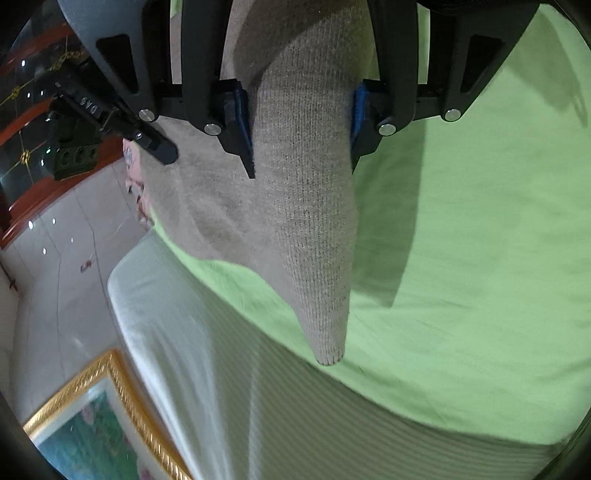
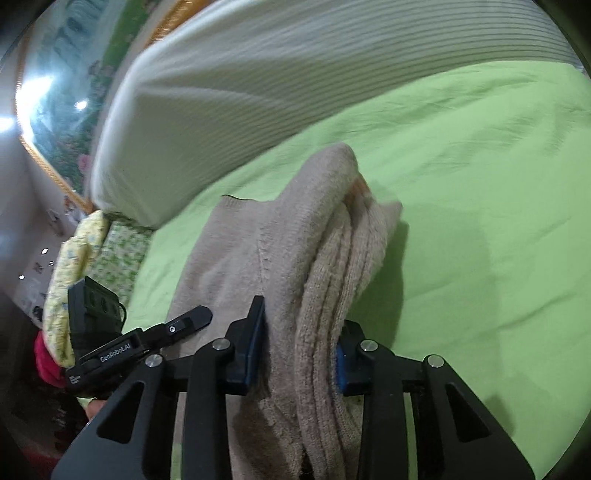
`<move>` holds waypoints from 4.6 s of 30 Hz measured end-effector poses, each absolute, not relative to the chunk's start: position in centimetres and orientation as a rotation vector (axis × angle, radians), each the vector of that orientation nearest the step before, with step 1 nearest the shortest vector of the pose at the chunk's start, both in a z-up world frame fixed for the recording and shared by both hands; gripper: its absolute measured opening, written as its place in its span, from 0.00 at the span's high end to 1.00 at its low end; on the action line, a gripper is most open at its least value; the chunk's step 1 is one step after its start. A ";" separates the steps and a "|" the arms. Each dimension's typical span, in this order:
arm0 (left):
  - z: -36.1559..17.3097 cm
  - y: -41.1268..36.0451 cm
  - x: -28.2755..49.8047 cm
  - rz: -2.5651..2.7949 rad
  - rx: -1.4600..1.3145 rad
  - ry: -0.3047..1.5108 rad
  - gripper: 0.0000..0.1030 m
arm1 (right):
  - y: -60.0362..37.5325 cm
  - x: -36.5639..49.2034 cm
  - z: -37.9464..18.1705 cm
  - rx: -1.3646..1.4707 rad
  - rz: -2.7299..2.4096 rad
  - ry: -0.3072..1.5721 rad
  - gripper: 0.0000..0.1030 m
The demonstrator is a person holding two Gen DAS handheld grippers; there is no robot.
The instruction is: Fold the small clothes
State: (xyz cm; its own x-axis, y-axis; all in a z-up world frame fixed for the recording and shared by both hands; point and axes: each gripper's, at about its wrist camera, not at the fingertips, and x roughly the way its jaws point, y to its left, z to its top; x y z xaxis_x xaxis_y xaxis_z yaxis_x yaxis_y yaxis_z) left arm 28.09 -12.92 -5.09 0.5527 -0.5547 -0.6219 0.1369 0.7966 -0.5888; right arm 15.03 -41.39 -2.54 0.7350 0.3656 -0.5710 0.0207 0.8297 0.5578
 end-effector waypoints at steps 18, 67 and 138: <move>-6.1 3.0 20.7 -0.247 -0.497 0.938 0.59 | -25.0 16.6 -6.1 0.510 0.417 0.835 0.68; -6.5 2.5 4.6 -0.077 -0.052 0.891 0.26 | -23.2 1.7 -5.5 0.275 0.279 0.813 0.39; -6.1 -1.9 7.9 -0.140 -0.067 0.887 0.33 | -22.6 9.0 -5.5 0.244 0.131 0.825 0.49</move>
